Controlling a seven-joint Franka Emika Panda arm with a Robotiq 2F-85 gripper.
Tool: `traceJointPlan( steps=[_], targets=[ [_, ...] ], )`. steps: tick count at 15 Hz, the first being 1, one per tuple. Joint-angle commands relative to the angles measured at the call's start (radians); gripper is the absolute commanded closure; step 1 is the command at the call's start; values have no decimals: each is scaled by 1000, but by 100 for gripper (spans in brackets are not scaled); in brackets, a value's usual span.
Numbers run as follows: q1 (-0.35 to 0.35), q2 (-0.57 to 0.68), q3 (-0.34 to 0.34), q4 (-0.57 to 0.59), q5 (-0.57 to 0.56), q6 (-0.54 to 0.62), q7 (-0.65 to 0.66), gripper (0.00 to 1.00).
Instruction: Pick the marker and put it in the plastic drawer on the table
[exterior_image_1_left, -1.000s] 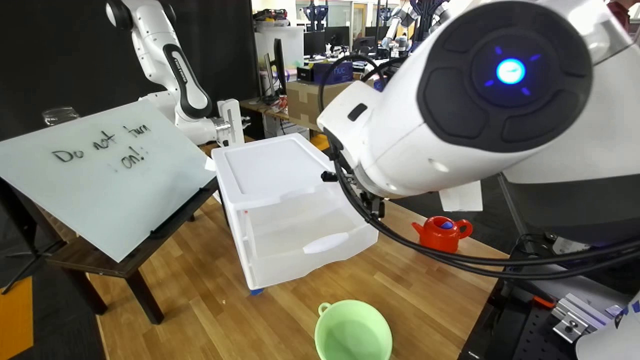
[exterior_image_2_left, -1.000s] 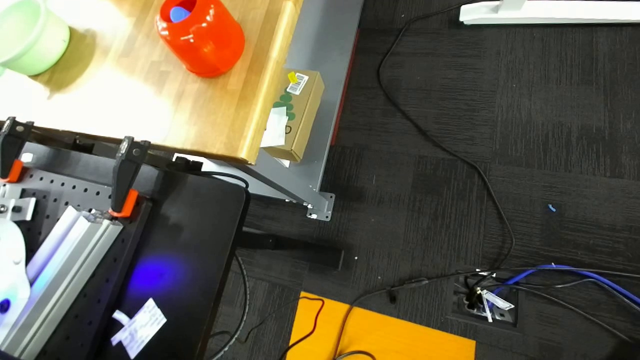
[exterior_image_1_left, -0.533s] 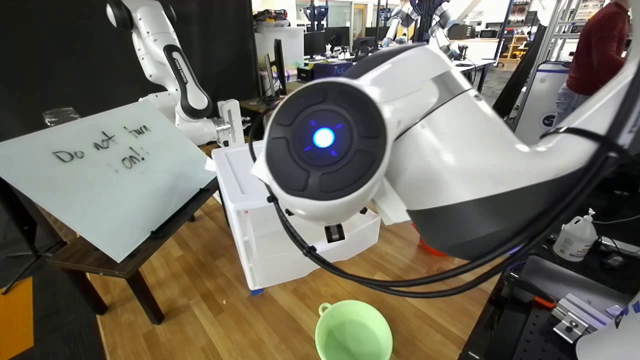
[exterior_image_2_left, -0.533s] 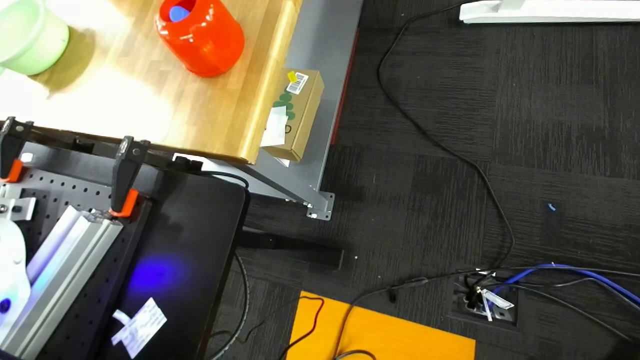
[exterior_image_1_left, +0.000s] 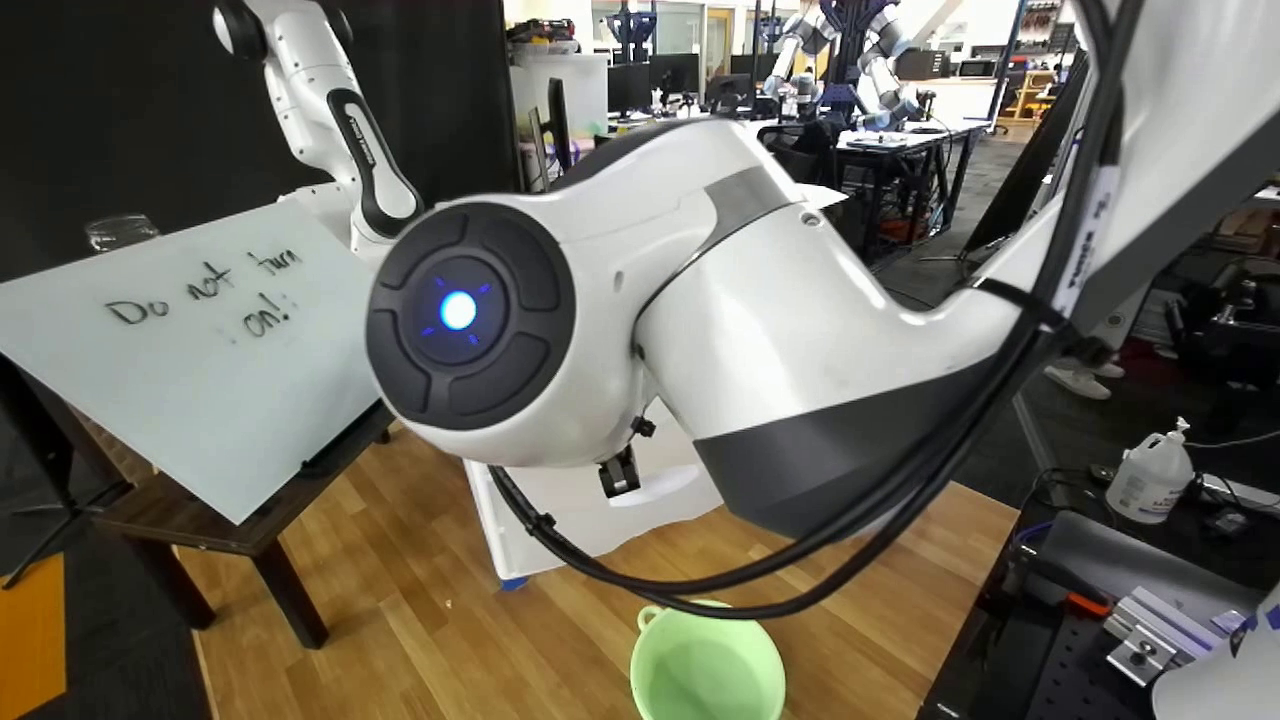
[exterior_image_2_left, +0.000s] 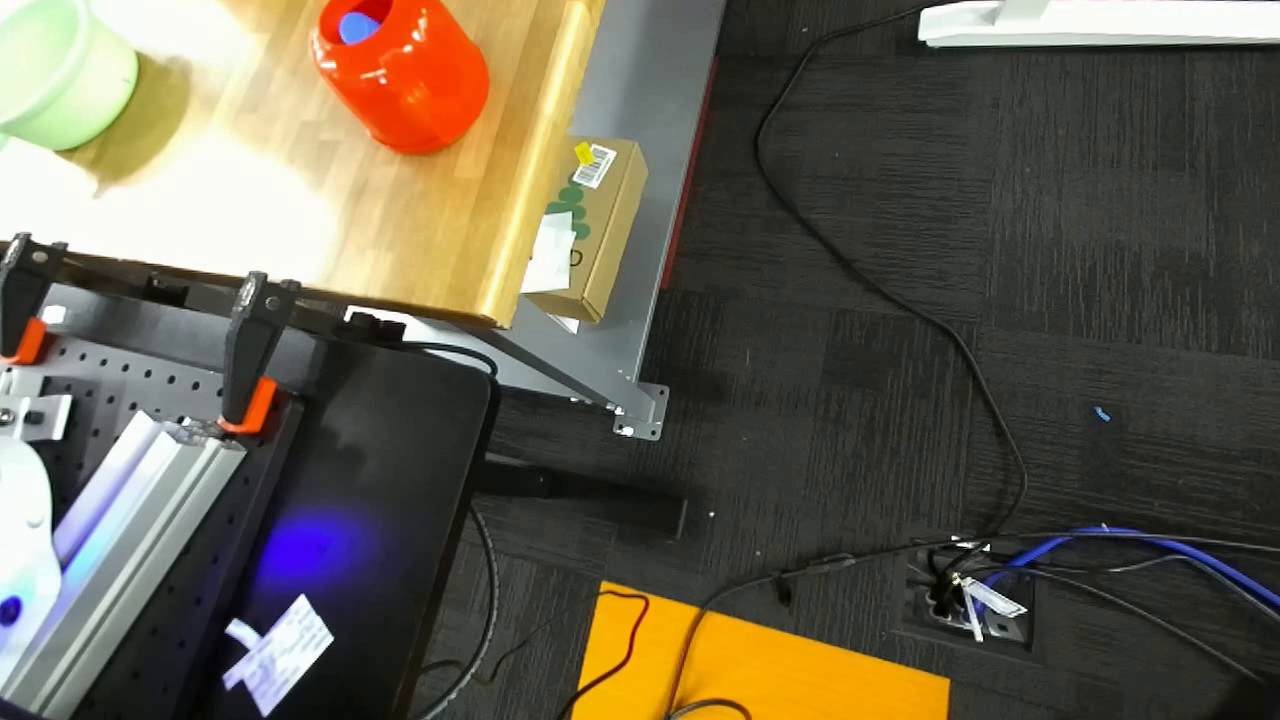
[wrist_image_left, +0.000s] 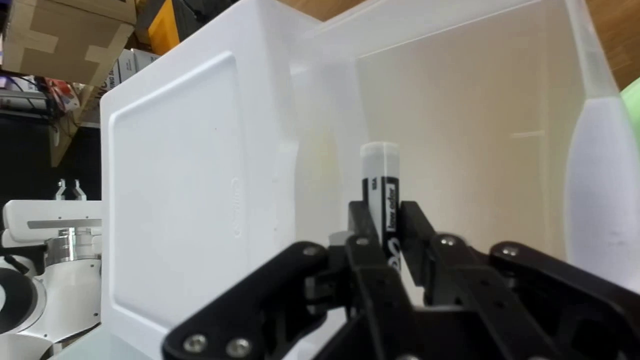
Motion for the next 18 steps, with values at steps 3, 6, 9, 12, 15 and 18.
traceJointPlan(
  steps=[3,6,9,12,15,18],
  targets=[
    [36,4,-21,25,-4,-51,-18,95],
    [32,1,-30,9,-1,-42,-11,95],
    [31,-1,-38,0,2,-40,-11,95],
    [30,-3,-40,-4,8,-40,-12,56],
    [31,-5,-40,-5,11,-39,-13,42],
    [31,-8,-40,-6,12,-39,-12,21]
  ],
)
